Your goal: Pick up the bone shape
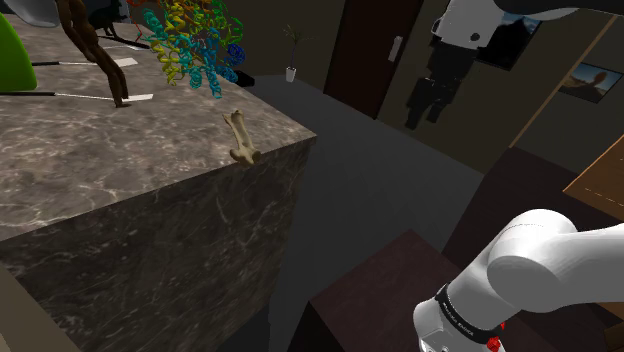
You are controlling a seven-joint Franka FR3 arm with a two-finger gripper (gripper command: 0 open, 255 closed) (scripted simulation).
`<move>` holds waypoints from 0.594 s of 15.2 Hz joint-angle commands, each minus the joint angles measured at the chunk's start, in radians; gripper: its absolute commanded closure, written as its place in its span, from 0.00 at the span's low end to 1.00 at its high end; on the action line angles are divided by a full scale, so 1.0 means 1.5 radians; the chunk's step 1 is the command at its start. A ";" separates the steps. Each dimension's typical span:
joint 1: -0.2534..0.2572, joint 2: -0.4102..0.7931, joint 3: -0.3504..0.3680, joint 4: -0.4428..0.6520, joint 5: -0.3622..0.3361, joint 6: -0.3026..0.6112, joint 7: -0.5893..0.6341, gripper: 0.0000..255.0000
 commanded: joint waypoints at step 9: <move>0.016 0.122 0.106 0.050 0.057 0.077 0.146 0.00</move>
